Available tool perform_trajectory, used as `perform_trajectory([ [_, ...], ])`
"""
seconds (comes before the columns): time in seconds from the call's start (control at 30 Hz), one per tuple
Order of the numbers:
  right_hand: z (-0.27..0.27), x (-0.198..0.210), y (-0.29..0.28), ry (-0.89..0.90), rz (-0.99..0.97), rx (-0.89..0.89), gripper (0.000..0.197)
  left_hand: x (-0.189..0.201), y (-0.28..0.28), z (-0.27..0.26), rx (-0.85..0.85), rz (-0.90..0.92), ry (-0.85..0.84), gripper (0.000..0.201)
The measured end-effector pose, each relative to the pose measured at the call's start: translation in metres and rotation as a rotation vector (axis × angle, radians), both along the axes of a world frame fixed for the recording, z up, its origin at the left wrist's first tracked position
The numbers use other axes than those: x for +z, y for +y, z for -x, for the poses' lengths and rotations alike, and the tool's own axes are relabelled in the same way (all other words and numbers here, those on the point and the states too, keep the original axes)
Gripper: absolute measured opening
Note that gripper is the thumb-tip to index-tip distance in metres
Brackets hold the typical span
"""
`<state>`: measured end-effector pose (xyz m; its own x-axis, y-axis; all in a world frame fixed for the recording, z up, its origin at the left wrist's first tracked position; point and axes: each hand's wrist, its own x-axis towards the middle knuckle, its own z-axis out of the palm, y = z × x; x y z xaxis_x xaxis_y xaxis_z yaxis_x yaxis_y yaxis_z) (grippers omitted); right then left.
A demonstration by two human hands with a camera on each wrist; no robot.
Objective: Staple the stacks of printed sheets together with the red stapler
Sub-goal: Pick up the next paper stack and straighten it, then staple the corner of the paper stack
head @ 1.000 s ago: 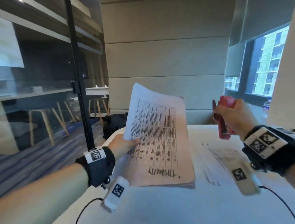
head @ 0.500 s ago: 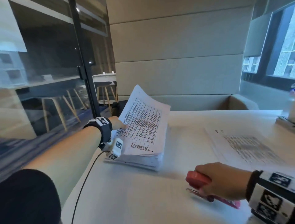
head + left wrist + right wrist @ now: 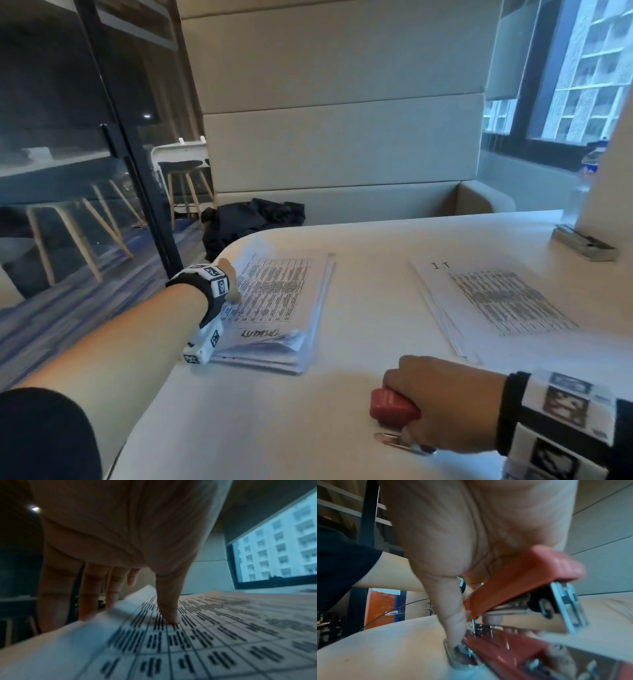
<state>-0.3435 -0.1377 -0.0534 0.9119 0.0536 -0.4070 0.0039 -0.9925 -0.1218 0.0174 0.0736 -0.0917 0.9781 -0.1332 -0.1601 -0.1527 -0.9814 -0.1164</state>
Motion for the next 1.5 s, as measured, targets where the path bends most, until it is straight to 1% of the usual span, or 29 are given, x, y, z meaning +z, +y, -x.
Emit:
perform_trajectory([
  [0.03,0.000,0.003,0.000,0.004,0.002,0.001,0.039,-0.003,-0.002,-0.008,0.010,-0.026,-0.025,0.105],
  [0.07,-0.001,0.007,-0.002,0.016,-0.010,-0.012,0.046,0.002,-0.008,0.000,0.004,-0.072,-0.058,0.114],
  [0.1,-0.002,0.011,-0.006,0.033,-0.024,-0.038,0.055,0.010,-0.013,0.012,-0.010,-0.114,-0.085,0.119],
  [0.13,-0.005,0.017,-0.011,0.047,-0.031,-0.065,0.062,0.018,-0.020,0.024,-0.036,-0.136,-0.111,0.118],
  [0.17,-0.009,0.024,-0.019,0.048,-0.034,-0.087,0.064,0.028,-0.028,0.036,-0.064,-0.156,-0.141,0.110],
  [0.27,-0.027,0.040,-0.053,-0.013,-0.015,-0.166,0.059,0.053,-0.061,0.068,-0.181,-0.173,-0.159,0.080],
  [0.33,-0.035,0.042,-0.080,-0.057,0.067,-0.217,0.058,0.062,-0.088,0.081,-0.293,-0.142,-0.141,0.071],
  [0.4,-0.037,0.035,-0.105,-0.024,0.155,-0.273,0.064,0.067,-0.117,0.095,-0.403,-0.132,-0.111,0.072],
  [0.5,-0.024,0.022,-0.126,0.150,0.269,-0.287,0.078,0.068,-0.161,0.125,-0.565,-0.059,-0.045,0.075],
  [0.57,-0.014,0.016,-0.132,0.195,0.292,-0.249,0.080,0.066,-0.187,0.143,-0.621,0.025,0.039,0.077],
  [0.63,-0.006,0.015,-0.134,0.198,0.255,-0.212,0.075,0.061,-0.208,0.155,-0.652,0.097,0.106,0.076],
  [0.7,0.001,0.015,-0.134,0.201,0.195,-0.172,0.066,0.055,-0.226,0.162,-0.655,0.128,0.143,0.077],
  [0.8,0.010,0.014,-0.137,0.200,0.108,-0.136,0.057,0.042,-0.244,0.165,-0.606,0.116,0.192,0.078],
  [0.93,0.014,0.010,-0.141,0.163,0.065,-0.121,0.056,0.032,-0.249,0.166,-0.530,0.102,0.248,0.073],
  [1.07,0.014,0.009,-0.142,0.169,0.059,-0.113,0.055,0.038,-0.245,0.161,-0.451,0.193,0.232,0.065],
  [1.1,0.014,0.009,-0.143,0.172,0.052,-0.115,0.055,0.040,-0.243,0.158,-0.437,0.231,0.220,0.061],
  [1.2,0.013,0.007,-0.144,0.174,0.033,-0.113,0.056,0.046,-0.236,0.156,-0.449,0.364,0.168,0.033],
  [1.27,0.014,0.006,-0.144,0.178,0.008,-0.125,0.058,0.049,-0.229,0.158,-0.467,0.422,0.186,0.018],
  [1.33,0.015,0.009,-0.141,0.195,-0.020,-0.153,0.060,0.052,-0.223,0.161,-0.475,0.478,0.218,0.013],
  [1.4,0.014,0.015,-0.138,0.204,-0.045,-0.184,0.057,0.059,-0.217,0.167,-0.466,0.570,0.221,0.016],
  [1.43,0.012,0.016,-0.137,0.209,-0.057,-0.200,0.052,0.062,-0.214,0.170,-0.464,0.602,0.212,0.023],
  [1.5,0.008,0.022,-0.129,0.193,-0.021,-0.189,0.041,0.068,-0.207,0.178,-0.474,0.593,0.220,0.045],
])
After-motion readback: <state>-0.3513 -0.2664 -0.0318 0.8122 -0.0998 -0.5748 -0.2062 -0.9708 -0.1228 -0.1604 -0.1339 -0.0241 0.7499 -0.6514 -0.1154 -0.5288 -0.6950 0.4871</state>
